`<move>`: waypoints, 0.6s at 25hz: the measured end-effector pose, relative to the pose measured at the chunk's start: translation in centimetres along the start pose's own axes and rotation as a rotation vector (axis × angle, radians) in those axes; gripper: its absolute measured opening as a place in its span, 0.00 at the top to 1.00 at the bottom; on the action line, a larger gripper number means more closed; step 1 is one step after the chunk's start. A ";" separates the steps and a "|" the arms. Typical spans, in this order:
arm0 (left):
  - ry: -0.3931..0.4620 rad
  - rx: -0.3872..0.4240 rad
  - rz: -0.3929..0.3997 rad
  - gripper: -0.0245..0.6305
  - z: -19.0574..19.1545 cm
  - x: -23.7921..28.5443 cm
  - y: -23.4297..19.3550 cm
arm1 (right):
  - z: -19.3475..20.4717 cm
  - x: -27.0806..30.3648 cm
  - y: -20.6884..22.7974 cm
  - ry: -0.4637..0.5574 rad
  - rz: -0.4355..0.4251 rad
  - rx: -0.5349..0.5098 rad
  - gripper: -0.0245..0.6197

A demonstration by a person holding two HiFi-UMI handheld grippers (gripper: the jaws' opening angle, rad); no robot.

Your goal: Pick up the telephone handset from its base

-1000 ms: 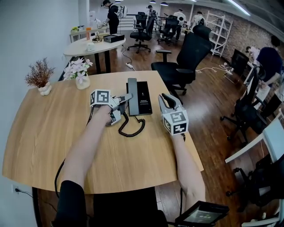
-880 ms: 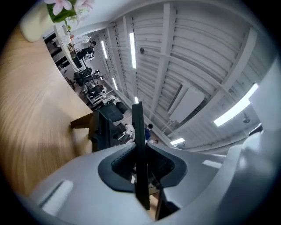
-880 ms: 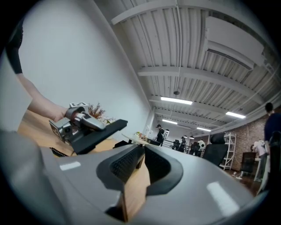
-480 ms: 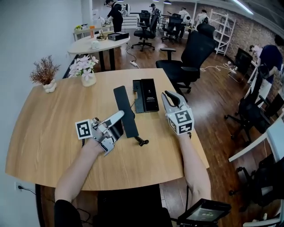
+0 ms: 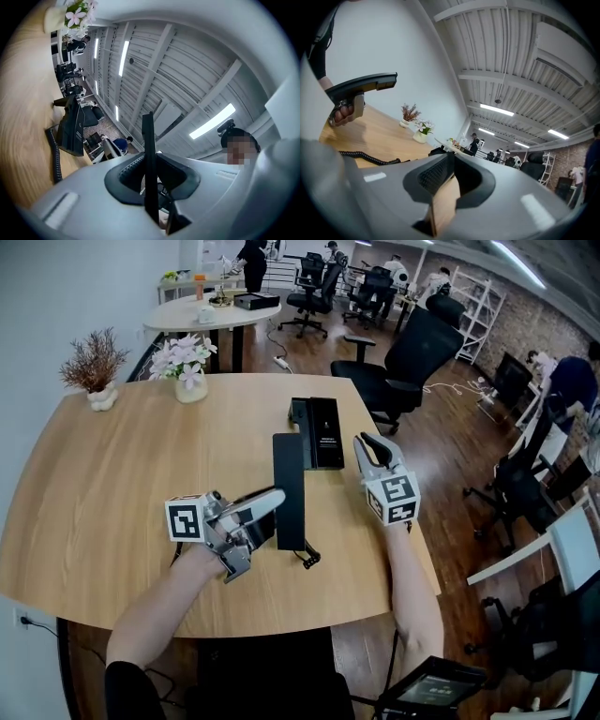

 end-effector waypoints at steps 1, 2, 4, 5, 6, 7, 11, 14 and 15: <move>-0.002 0.007 -0.004 0.85 0.1 -0.1 0.0 | 0.1 0.0 0.0 -0.005 0.000 -0.002 0.90; -0.004 0.008 -0.006 0.85 0.1 -0.1 -0.1 | 0.3 0.1 0.0 -0.010 0.001 -0.002 0.90; -0.011 0.006 -0.005 0.85 0.1 -0.1 -0.3 | 0.6 0.3 0.0 -0.019 0.000 0.000 0.91; -0.016 0.007 -0.005 0.85 0.1 0.0 -0.3 | 0.7 0.4 0.0 -0.023 -0.001 0.002 0.92; -0.021 0.009 -0.006 0.85 0.2 0.0 -0.3 | 0.8 0.5 -0.1 -0.026 -0.004 0.003 0.93; -0.024 0.011 -0.006 0.85 0.2 0.0 -0.2 | 0.8 0.5 -0.1 -0.028 -0.007 0.004 0.94; -0.030 0.013 -0.009 0.85 0.5 -0.1 0.0 | 0.7 0.3 -0.3 -0.029 -0.009 0.002 0.95; -0.026 0.010 -0.011 0.85 0.5 -0.1 -0.1 | 0.7 0.3 -0.3 -0.033 -0.011 -0.003 0.96; -0.025 0.010 -0.010 0.85 0.4 -0.1 -0.1 | 0.7 0.3 -0.3 -0.035 -0.012 -0.004 0.96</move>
Point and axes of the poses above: the fingertips, and each gripper's own axes: x forward along the fingers, y to its right, z out of its underside, the point moved 5 cm from there along -x, backward along the fingers, and after that the axes turned 11 degrees about -x, right-handed, at the moved point
